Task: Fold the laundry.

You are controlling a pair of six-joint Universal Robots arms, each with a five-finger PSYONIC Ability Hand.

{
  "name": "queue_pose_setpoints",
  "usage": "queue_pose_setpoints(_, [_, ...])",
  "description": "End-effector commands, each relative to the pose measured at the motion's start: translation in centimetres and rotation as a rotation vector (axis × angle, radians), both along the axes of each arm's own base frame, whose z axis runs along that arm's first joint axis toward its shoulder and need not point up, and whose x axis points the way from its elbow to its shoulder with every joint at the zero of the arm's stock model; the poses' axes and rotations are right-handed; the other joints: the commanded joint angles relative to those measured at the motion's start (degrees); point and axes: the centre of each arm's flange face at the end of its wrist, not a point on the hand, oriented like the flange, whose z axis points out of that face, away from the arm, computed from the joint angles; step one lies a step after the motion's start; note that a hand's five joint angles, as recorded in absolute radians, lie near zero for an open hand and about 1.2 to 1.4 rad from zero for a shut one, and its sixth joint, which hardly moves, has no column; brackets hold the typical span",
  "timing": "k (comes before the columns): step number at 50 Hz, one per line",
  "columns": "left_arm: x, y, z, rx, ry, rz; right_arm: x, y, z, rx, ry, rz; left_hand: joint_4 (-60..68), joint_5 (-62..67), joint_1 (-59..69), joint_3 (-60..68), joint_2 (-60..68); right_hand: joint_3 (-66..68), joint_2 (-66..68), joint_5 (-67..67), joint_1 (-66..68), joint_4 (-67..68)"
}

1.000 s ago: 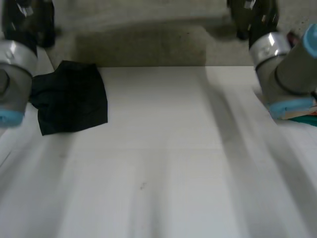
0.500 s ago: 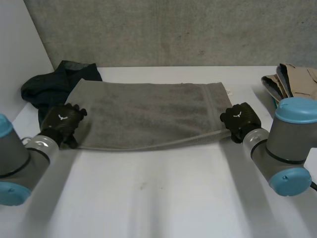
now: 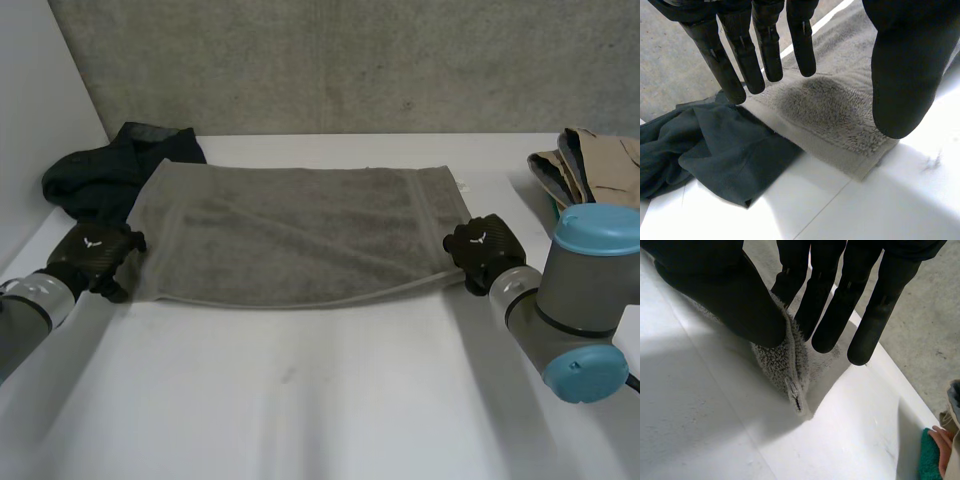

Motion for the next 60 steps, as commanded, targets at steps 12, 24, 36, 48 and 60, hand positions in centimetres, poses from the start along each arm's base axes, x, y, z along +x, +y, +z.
queue_pose_setpoints(12, [-1.9, -1.3, -1.2, -0.027, -0.004, -0.038, -0.1, 0.1, -0.5, 0.015, 0.009, -0.003, 15.7, 15.4, 15.9, 16.0, 16.0, 11.8, 13.1, 11.1, 15.4, 11.4])
queue_pose_setpoints(24, [-2.6, -2.1, -1.4, -0.043, 0.003, -0.051, -0.2, 0.2, -0.5, 0.011, 0.025, -0.001, 50.7, 50.4, 50.9, 51.0, 51.0, 11.8, 13.1, 11.1, 15.4, 11.4])
queue_pose_setpoints(36, [-2.0, 4.0, 3.5, 0.052, -0.074, 0.019, -1.6, 1.9, 3.2, 0.093, 0.143, 0.029, 50.7, 50.4, 50.9, 51.0, 51.0, 11.8, 13.1, 11.1, 15.4, 11.4])
queue_pose_setpoints(48, [-0.3, 8.8, 3.6, 0.270, -0.275, -0.101, -4.1, 6.0, 3.3, 0.387, 0.344, 0.059, 50.7, 50.4, 50.9, 51.0, 51.0, 11.8, 13.1, 11.1, 15.4, 11.4])
queue_pose_setpoints(60, [-0.8, 9.6, 4.2, 0.349, -0.342, -0.227, -4.9, 8.2, 4.1, 0.417, 0.430, 0.188, 50.7, 50.4, 50.9, 51.0, 51.0, 11.8, 13.1, 11.1, 15.4, 11.4])
